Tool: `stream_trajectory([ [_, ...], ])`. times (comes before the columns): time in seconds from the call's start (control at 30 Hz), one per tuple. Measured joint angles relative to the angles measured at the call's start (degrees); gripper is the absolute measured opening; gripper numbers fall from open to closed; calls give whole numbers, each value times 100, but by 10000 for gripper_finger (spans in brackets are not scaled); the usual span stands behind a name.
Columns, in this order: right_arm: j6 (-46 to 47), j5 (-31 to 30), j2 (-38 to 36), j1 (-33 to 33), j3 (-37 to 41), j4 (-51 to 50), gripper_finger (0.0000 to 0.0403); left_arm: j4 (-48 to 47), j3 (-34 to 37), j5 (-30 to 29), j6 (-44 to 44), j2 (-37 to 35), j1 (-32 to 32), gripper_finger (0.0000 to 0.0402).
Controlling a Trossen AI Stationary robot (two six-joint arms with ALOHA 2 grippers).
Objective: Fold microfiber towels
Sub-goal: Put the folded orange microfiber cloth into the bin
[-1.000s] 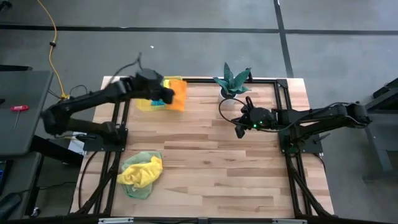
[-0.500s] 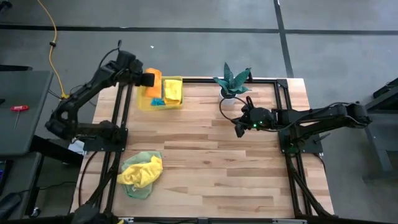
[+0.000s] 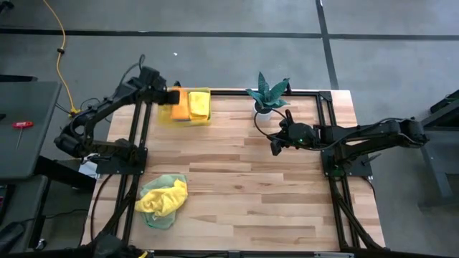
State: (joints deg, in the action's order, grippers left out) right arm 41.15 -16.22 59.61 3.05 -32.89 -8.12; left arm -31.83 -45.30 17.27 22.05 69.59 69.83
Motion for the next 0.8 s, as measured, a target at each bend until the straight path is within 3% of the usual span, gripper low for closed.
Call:
stream_trajectory([
  [0.23, 0, -30, 0, 9, 0, 6, 0, 996, 652, -980, 401, -147, -491, 0],
  [0.5, 42, -27, 0, 9, 1, 7, 0, 1066, 784, -1207, -354, -139, -737, 0],
  [0.8, 44, -9, 0, 9, -1, 15, 0, 742, 794, -2322, -877, 253, -1236, 0],
])
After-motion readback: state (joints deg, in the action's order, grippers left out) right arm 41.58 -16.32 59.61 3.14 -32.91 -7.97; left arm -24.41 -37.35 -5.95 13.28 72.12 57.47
